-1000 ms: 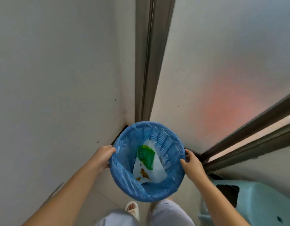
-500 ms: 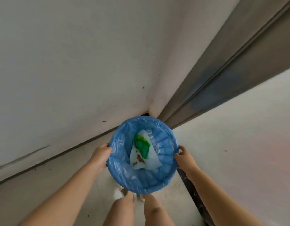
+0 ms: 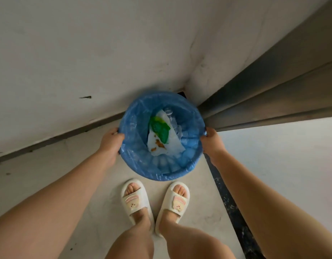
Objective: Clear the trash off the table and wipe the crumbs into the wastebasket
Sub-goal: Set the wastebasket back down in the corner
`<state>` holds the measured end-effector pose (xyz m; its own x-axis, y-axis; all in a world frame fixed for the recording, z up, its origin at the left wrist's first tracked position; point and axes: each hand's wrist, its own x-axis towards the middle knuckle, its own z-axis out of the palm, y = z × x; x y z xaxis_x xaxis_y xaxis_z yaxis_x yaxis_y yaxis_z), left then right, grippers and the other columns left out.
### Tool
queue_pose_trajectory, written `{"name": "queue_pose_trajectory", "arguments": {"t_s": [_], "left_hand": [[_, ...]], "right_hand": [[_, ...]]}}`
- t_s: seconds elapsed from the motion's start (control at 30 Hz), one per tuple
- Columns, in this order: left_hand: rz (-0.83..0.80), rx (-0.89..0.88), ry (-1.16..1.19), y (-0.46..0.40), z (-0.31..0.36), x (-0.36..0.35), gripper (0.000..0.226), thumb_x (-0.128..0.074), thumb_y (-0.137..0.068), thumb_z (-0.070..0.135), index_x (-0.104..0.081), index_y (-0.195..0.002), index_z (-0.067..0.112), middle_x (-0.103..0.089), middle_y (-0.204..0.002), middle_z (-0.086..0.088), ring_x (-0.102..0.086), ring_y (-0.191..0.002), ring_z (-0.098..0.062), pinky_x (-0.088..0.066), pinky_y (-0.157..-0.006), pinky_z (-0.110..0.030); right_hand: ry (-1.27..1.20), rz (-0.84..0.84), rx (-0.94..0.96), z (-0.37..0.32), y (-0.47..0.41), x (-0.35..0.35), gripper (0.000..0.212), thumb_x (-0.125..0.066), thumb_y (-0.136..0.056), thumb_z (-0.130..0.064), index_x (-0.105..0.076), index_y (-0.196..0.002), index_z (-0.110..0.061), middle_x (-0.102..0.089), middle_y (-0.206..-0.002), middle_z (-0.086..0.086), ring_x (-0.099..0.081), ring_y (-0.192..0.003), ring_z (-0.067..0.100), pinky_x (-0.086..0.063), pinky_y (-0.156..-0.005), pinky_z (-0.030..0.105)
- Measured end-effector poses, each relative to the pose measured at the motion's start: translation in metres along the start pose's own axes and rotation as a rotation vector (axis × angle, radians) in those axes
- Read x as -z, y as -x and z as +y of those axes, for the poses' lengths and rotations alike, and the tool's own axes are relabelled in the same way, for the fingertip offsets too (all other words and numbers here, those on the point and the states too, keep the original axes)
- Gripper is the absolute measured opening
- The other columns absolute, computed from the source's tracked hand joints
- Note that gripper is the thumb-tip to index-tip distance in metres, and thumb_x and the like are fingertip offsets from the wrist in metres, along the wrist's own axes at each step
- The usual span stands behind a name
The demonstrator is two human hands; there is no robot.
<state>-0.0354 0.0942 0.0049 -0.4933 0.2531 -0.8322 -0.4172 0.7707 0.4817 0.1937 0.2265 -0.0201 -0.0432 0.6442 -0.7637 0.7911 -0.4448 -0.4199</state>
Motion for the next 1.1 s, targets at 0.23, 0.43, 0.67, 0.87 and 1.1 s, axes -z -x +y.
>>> {"name": "queue_pose_trajectory", "arguments": {"t_s": [0.23,0.43,0.67,0.87,1.1], "left_hand": [[-0.029,-0.057,-0.097,0.007,0.012,-0.003,0.048,-0.044,-0.090,0.008,-0.045,-0.137,0.018,-0.053,-0.128,0.002,-0.057,-0.103,-0.019,-0.045,-0.080,-0.031],[-0.042,-0.145,-0.337,0.123,0.049,0.045,0.056,-0.046,-0.091,0.013,-0.035,-0.146,0.012,-0.042,-0.148,-0.011,-0.041,-0.135,-0.027,-0.032,-0.111,-0.036],[-0.154,-0.266,-0.286,0.342,0.100,0.105,0.041,-0.046,-0.092,0.012,-0.050,-0.131,0.018,-0.060,-0.115,-0.008,-0.058,-0.112,-0.025,-0.043,-0.100,-0.039],[-0.219,-0.509,-0.181,0.477,0.094,0.143,0.031,-0.048,-0.090,0.019,-0.050,-0.107,0.045,-0.062,-0.101,0.015,-0.060,-0.106,-0.015,-0.045,-0.098,-0.029],[0.035,-0.509,-0.008,0.549,0.036,0.168,0.046,-0.050,-0.090,-0.002,-0.052,-0.100,0.044,-0.064,-0.098,0.009,-0.064,-0.094,-0.007,-0.045,-0.076,-0.003]], "right_hand": [[0.064,0.049,0.050,0.002,-0.004,0.006,0.048,-0.047,-0.085,-0.021,-0.043,-0.132,-0.016,-0.058,-0.127,0.013,-0.058,-0.108,0.032,-0.052,-0.091,0.042],[0.057,-0.015,0.139,-0.039,0.120,0.049,0.038,-0.045,-0.092,-0.026,-0.047,-0.128,-0.013,-0.060,-0.120,0.007,-0.058,-0.106,0.026,-0.045,-0.075,0.028],[0.060,-0.174,0.295,-0.105,0.341,0.129,0.044,-0.042,-0.096,-0.022,-0.036,-0.139,-0.022,-0.049,-0.136,0.000,-0.049,-0.113,0.008,-0.034,-0.076,0.010],[0.031,-0.220,0.548,-0.129,0.470,0.168,0.044,-0.043,-0.096,-0.024,-0.034,-0.139,-0.026,-0.050,-0.126,-0.009,-0.051,-0.110,0.005,-0.038,-0.087,0.010],[0.118,-0.458,0.653,-0.132,0.518,0.173,0.034,-0.045,-0.095,-0.029,-0.035,-0.121,-0.048,-0.053,-0.119,-0.017,-0.051,-0.106,-0.004,-0.046,-0.087,0.019]]}}
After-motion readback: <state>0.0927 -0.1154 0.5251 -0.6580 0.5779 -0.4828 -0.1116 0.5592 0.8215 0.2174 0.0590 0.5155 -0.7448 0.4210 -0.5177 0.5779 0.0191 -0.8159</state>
